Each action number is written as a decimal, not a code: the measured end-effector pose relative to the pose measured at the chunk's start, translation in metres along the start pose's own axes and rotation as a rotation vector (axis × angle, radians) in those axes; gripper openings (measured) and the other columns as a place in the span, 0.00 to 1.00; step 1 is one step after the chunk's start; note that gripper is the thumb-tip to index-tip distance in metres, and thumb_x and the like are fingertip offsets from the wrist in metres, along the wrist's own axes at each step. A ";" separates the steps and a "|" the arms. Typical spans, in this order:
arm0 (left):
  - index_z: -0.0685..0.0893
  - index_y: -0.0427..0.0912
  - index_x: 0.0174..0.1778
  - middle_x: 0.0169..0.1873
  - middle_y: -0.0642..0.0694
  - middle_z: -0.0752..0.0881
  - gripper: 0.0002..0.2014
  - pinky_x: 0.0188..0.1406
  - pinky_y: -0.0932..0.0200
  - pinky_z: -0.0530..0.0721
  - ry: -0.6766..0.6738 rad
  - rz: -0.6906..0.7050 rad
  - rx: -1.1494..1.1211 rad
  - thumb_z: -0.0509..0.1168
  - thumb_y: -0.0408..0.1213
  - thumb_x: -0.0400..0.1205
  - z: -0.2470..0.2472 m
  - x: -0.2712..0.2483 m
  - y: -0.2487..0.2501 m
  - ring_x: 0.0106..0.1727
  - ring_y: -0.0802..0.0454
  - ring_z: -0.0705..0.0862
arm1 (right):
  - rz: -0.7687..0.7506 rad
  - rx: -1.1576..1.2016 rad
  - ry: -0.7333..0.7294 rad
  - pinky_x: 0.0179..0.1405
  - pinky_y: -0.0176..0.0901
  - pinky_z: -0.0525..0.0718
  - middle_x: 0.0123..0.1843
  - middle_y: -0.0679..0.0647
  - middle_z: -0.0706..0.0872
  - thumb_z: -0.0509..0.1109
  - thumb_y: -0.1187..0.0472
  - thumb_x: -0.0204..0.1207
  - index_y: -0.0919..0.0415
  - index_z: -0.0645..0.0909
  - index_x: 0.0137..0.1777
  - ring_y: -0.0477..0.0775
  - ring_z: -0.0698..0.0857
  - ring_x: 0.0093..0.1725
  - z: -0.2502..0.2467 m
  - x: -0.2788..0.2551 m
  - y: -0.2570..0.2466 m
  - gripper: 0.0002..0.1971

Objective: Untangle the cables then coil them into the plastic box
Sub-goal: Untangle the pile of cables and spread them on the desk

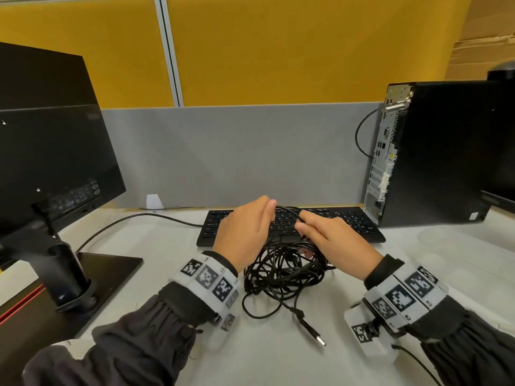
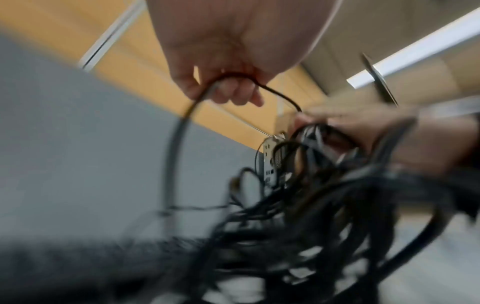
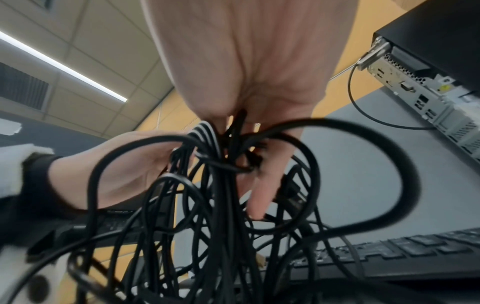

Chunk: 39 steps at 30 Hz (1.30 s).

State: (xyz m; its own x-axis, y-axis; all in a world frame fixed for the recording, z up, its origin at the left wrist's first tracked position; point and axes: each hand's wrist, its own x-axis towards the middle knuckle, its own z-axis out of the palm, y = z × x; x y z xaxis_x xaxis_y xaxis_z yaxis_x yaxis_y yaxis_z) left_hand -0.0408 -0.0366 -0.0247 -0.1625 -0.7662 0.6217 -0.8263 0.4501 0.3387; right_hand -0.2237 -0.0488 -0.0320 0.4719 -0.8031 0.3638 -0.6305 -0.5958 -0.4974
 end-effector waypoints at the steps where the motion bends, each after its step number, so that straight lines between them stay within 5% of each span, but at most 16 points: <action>1: 0.76 0.46 0.38 0.29 0.52 0.79 0.19 0.31 0.56 0.71 0.055 0.077 0.177 0.44 0.47 0.87 0.001 0.000 -0.001 0.30 0.51 0.77 | 0.000 -0.017 0.003 0.30 0.38 0.68 0.27 0.47 0.76 0.55 0.51 0.85 0.44 0.64 0.35 0.45 0.75 0.29 0.000 0.001 -0.002 0.14; 6: 0.78 0.45 0.52 0.37 0.49 0.80 0.10 0.35 0.52 0.73 0.191 0.309 0.543 0.53 0.40 0.85 0.008 -0.002 -0.006 0.37 0.46 0.78 | -0.001 0.043 -0.009 0.41 0.48 0.78 0.34 0.44 0.82 0.54 0.49 0.85 0.39 0.70 0.41 0.45 0.81 0.36 0.001 0.006 -0.007 0.10; 9: 0.75 0.45 0.54 0.38 0.48 0.78 0.09 0.37 0.53 0.69 0.189 0.393 0.603 0.59 0.35 0.79 0.012 -0.006 -0.003 0.38 0.47 0.75 | -0.033 0.101 -0.011 0.42 0.42 0.78 0.39 0.45 0.84 0.55 0.51 0.85 0.43 0.77 0.55 0.42 0.81 0.38 0.004 0.007 -0.009 0.09; 12: 0.75 0.46 0.46 0.33 0.50 0.77 0.05 0.31 0.57 0.68 0.122 0.460 0.581 0.60 0.32 0.77 0.008 -0.005 -0.001 0.32 0.49 0.76 | -0.055 0.055 -0.024 0.37 0.40 0.74 0.35 0.46 0.81 0.56 0.52 0.85 0.52 0.78 0.46 0.43 0.77 0.33 0.002 0.006 -0.006 0.10; 16: 0.78 0.45 0.43 0.24 0.51 0.78 0.10 0.20 0.59 0.68 0.013 0.483 0.550 0.67 0.29 0.70 0.005 -0.008 -0.009 0.22 0.51 0.78 | -0.001 -0.119 -0.177 0.36 0.42 0.68 0.31 0.44 0.74 0.59 0.50 0.83 0.48 0.70 0.33 0.43 0.72 0.31 -0.001 0.003 0.001 0.15; 18: 0.76 0.46 0.44 0.20 0.52 0.77 0.12 0.17 0.64 0.62 -0.052 0.422 0.511 0.66 0.27 0.70 0.006 -0.011 -0.007 0.16 0.53 0.74 | 0.008 -0.137 -0.237 0.42 0.44 0.70 0.35 0.44 0.72 0.60 0.52 0.83 0.50 0.69 0.33 0.43 0.72 0.35 -0.002 0.003 0.000 0.15; 20: 0.72 0.49 0.46 0.22 0.51 0.81 0.09 0.13 0.65 0.69 -0.056 0.314 0.387 0.62 0.32 0.75 0.008 -0.016 -0.008 0.17 0.52 0.77 | 0.001 -0.106 -0.303 0.52 0.46 0.74 0.44 0.49 0.75 0.62 0.56 0.81 0.59 0.75 0.38 0.48 0.74 0.46 -0.003 0.002 0.001 0.11; 23: 0.70 0.51 0.48 0.24 0.48 0.82 0.05 0.23 0.56 0.77 0.063 0.014 0.100 0.49 0.41 0.85 -0.007 -0.010 -0.016 0.23 0.46 0.80 | 0.062 -0.103 -0.396 0.64 0.43 0.70 0.53 0.48 0.74 0.68 0.61 0.75 0.55 0.77 0.42 0.48 0.71 0.57 -0.005 -0.011 0.019 0.03; 26: 0.74 0.44 0.46 0.19 0.51 0.71 0.12 0.23 0.57 0.66 0.137 -0.044 0.053 0.48 0.44 0.87 -0.028 0.002 -0.025 0.22 0.49 0.73 | 0.162 0.079 -0.289 0.57 0.41 0.79 0.48 0.45 0.81 0.69 0.64 0.76 0.49 0.75 0.39 0.45 0.80 0.50 -0.006 -0.023 0.034 0.09; 30: 0.77 0.48 0.42 0.30 0.47 0.80 0.13 0.32 0.56 0.74 -0.095 -0.200 0.118 0.50 0.44 0.87 -0.032 0.006 -0.037 0.34 0.47 0.79 | 0.161 0.041 -0.277 0.44 0.28 0.75 0.54 0.45 0.80 0.70 0.50 0.76 0.47 0.76 0.47 0.43 0.80 0.51 -0.007 -0.026 0.032 0.06; 33: 0.78 0.45 0.39 0.21 0.50 0.69 0.13 0.18 0.64 0.60 -0.241 -0.600 -0.428 0.52 0.35 0.86 -0.033 0.004 -0.051 0.20 0.54 0.65 | 0.210 0.042 -0.430 0.61 0.37 0.73 0.63 0.44 0.73 0.68 0.32 0.64 0.43 0.70 0.60 0.42 0.74 0.60 -0.009 -0.031 0.026 0.27; 35: 0.77 0.42 0.40 0.17 0.53 0.64 0.12 0.14 0.70 0.56 -0.247 -0.732 -0.684 0.51 0.34 0.87 -0.034 -0.002 -0.050 0.14 0.58 0.59 | 0.197 -0.044 -0.533 0.71 0.47 0.71 0.71 0.45 0.66 0.66 0.24 0.53 0.40 0.62 0.69 0.47 0.69 0.69 -0.005 -0.032 0.022 0.45; 37: 0.77 0.41 0.40 0.18 0.51 0.63 0.12 0.12 0.71 0.57 -0.259 -0.715 -0.670 0.51 0.33 0.87 -0.033 -0.005 -0.046 0.13 0.60 0.58 | 0.193 -0.146 -0.590 0.71 0.52 0.73 0.75 0.47 0.61 0.73 0.27 0.52 0.43 0.54 0.74 0.52 0.68 0.72 0.001 -0.033 0.019 0.52; 39: 0.77 0.41 0.40 0.20 0.49 0.64 0.13 0.10 0.70 0.59 -0.262 -0.682 -0.594 0.51 0.33 0.87 -0.032 -0.007 -0.043 0.12 0.60 0.60 | 0.197 -0.200 -0.595 0.66 0.52 0.78 0.73 0.49 0.64 0.79 0.40 0.61 0.47 0.53 0.75 0.54 0.72 0.68 0.005 -0.033 0.016 0.48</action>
State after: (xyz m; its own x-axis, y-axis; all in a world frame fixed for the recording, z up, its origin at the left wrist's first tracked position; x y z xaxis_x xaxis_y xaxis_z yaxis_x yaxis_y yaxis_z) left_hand 0.0131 -0.0360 -0.0212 0.0794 -0.9968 0.0026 -0.3894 -0.0286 0.9206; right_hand -0.2463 -0.0318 -0.0559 0.5600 -0.7912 -0.2457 -0.8153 -0.4736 -0.3331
